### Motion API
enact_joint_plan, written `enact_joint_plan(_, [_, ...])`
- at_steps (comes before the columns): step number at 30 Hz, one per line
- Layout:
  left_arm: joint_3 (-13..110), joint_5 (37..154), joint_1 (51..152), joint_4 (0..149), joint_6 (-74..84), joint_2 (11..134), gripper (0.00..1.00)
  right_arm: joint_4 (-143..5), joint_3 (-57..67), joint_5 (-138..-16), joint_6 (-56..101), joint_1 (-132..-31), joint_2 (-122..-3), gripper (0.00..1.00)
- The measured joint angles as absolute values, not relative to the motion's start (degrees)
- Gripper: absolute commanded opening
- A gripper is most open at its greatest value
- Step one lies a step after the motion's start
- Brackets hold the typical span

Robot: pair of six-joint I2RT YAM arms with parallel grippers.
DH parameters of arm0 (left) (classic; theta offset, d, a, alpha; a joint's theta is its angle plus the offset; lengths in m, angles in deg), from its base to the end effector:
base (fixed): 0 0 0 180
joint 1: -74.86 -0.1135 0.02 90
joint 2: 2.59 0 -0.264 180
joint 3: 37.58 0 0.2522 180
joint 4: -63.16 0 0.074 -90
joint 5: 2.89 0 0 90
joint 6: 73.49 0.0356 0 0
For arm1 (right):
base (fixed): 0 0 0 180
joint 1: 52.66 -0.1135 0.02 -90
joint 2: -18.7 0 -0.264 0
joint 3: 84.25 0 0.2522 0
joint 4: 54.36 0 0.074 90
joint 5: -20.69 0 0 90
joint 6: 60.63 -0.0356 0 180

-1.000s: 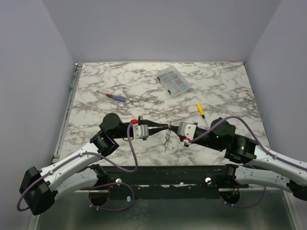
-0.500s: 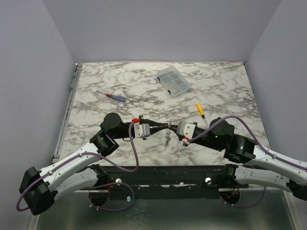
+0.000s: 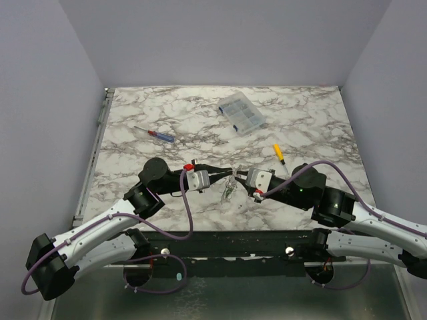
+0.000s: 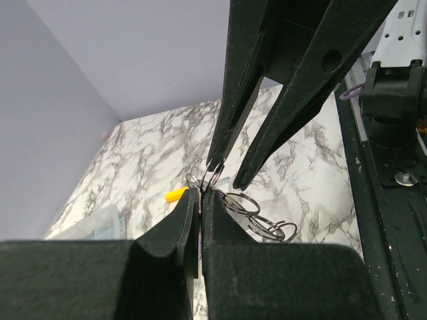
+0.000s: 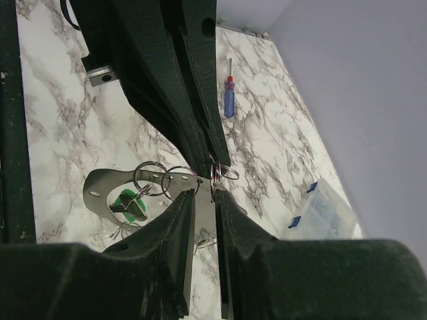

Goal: Put the keys on the keyring

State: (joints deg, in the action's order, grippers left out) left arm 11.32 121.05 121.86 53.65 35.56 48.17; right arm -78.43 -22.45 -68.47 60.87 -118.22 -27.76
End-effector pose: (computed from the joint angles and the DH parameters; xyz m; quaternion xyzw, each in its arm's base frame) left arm 0.1271 -0.1654 0.3236 0.5274 0.4082 -0.3603 0.6522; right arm 0.0790 0.1725 0.3550 -0.5654 0.5061 0.1854 0.6243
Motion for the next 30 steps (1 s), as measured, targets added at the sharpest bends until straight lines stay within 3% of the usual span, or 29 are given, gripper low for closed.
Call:
enact_joint_plan(12, [11.3, 119.0, 121.9, 55.6, 37.2, 48.1, 0.00, -78.5, -22.4, -67.5, 60.9, -118.2, -27.7, 0.33])
enact_joint_plan(17, [11.3, 118.5, 121.9, 56.6, 38.0, 48.3, 0.00, -79.0, -21.5, -66.4, 60.7, -118.2, -28.2, 0.53])
enact_joint_plan(20, [11.3, 118.3, 121.9, 57.0, 38.3, 48.5, 0.00, -79.1, -20.5, -65.1, 60.7, -118.2, -29.1, 0.59])
enact_joint_plan(24, [11.4, 118.1, 121.9, 57.4, 38.6, 48.5, 0.00, -79.4, -20.0, -64.0, 60.7, -118.2, -30.3, 0.59])
enact_joint_plan(30, [11.4, 117.9, 121.9, 58.0, 38.7, 48.5, 0.00, -80.8, -18.3, -63.7, 61.0, -118.2, -32.3, 0.50])
